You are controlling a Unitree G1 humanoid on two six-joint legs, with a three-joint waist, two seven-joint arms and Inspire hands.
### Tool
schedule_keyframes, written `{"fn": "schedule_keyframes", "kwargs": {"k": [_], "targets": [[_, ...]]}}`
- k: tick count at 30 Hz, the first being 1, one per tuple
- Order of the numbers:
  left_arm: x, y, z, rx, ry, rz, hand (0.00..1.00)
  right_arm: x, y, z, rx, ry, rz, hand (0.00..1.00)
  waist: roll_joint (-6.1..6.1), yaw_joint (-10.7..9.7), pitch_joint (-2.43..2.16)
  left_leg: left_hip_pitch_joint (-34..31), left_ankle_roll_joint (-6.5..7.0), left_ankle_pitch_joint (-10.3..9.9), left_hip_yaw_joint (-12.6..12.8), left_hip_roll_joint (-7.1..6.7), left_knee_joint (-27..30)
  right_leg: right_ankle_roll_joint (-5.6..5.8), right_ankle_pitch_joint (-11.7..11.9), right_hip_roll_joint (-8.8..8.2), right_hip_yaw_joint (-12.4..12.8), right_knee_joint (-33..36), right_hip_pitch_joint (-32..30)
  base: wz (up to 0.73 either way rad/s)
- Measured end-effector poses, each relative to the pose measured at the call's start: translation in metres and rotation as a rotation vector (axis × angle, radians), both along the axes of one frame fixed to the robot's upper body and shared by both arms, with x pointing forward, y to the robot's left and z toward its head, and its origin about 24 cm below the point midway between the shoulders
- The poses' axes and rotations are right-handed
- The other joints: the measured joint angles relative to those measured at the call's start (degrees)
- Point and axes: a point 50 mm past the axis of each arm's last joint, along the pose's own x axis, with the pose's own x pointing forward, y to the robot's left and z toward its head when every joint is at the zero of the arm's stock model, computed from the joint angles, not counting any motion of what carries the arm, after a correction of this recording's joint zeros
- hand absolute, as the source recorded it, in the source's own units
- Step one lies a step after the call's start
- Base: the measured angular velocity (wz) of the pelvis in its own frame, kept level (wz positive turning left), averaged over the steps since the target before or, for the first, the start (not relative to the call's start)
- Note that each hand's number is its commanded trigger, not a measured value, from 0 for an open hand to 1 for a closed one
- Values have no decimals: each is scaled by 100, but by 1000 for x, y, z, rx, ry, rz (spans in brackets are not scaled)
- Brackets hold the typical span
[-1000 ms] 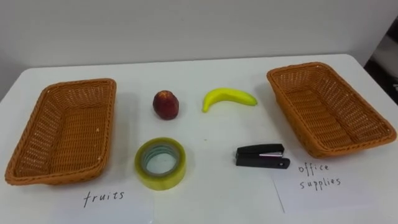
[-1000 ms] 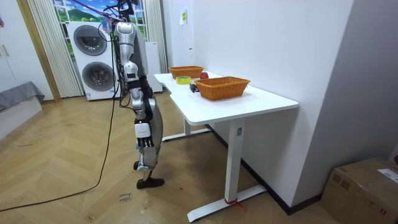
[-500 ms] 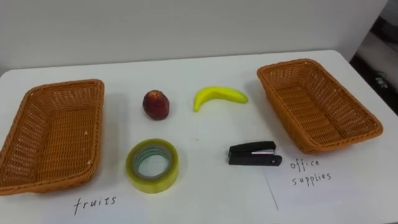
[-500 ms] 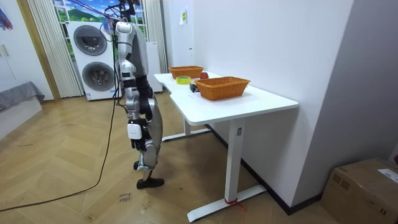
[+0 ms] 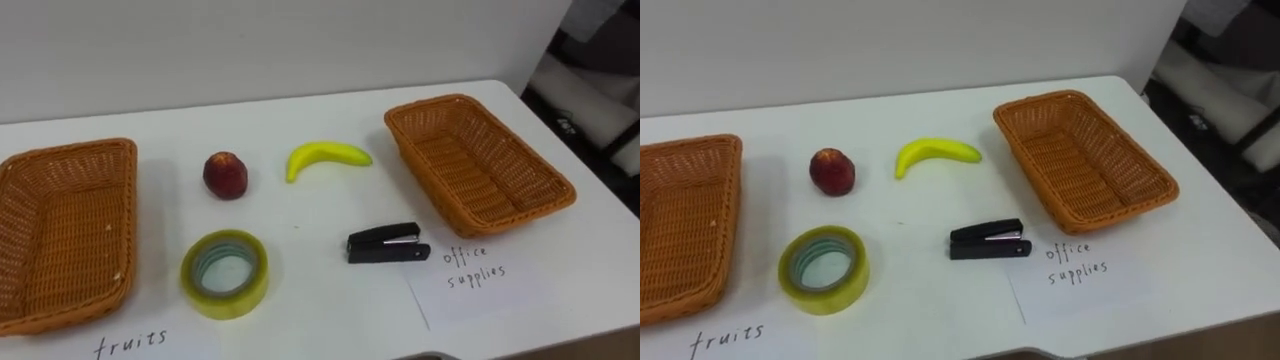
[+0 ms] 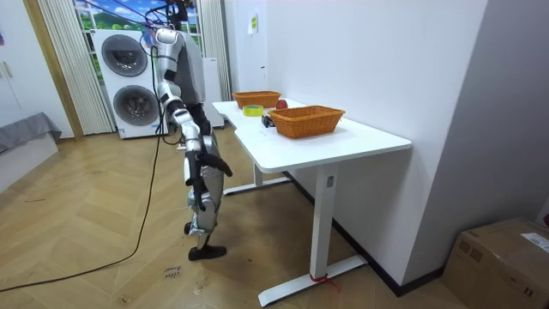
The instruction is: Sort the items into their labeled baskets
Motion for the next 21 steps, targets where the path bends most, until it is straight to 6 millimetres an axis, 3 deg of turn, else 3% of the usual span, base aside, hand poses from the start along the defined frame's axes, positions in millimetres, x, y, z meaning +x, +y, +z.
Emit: {"fn": "schedule_keyframes", "kwargs": {"k": [5, 9, 13, 21], "targets": [[3, 2, 2, 13, -25, -10, 0, 28, -14, 38, -212, -33, -46, 0, -41, 4, -16, -52, 1, 1, 11, -6, -14, 5, 6, 0, 23, -11, -56, -1], [6, 3, 2, 12, -27, -61, 0, 55, -19, 81, -440, -104, -20, 0, -37, 29, -11, -36, 0, 1, 25, 4, -14, 2, 8, 20, 35, -28, -40, -2], [9, 1, 1, 6, -29, -79, 0, 67, -20, 111, -592, -142, -40, 0, -34, 136, 4, -40, 0, 1, 22, 14, -53, 1, 21, 35, 41, -91, -37, 0], [15, 0, 1, -3, -43, -92, 0, 87, -7, 154, -731, -312, -20, 0, -25, 300, -1, -39, 0, 1, 21, 11, -100, 4, 22, 33, 15, -99, -48, 0]]}}
